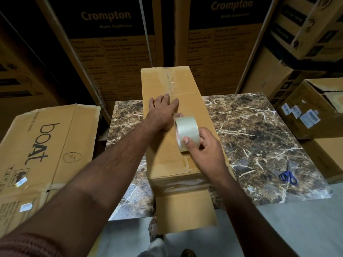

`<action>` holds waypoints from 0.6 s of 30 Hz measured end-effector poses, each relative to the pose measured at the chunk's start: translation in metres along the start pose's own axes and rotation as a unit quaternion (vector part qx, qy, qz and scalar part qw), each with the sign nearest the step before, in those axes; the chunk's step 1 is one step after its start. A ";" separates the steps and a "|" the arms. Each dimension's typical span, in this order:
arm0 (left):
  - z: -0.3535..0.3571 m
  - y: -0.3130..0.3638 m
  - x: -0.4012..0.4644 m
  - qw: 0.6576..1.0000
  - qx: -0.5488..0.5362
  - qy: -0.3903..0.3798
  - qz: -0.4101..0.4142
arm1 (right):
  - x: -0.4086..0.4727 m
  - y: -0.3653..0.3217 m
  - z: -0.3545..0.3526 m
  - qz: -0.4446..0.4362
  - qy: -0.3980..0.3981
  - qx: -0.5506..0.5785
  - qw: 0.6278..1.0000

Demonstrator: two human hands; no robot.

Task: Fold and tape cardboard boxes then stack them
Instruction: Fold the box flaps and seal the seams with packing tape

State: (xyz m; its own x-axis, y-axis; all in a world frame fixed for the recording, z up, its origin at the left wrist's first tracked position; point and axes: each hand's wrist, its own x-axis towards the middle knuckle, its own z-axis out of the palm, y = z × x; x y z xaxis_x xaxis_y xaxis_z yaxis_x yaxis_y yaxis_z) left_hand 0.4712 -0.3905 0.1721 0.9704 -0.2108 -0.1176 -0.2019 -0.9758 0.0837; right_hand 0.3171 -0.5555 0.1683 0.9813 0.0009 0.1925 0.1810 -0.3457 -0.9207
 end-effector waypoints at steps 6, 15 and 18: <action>-0.011 0.010 -0.015 0.997 -0.008 0.079 -0.008 | -0.026 -0.002 0.002 -0.037 0.042 0.043 0.997; -0.003 0.017 -0.046 0.997 -0.015 -0.076 0.029 | -0.030 0.008 -0.013 -0.052 -0.053 -0.035 0.997; 0.002 0.019 -0.052 0.999 -0.008 -0.037 0.023 | -0.033 0.009 -0.009 -0.050 -0.047 -0.057 0.996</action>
State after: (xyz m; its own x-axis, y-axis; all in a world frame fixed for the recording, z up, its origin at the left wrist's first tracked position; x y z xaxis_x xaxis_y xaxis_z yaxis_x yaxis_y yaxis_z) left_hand 0.4167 -0.3983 0.1774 0.9477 -0.2593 -0.1858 -0.2430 -0.9642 0.1064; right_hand 0.2853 -0.5670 0.1564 0.9616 0.1264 0.2438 0.2746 -0.4435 -0.8532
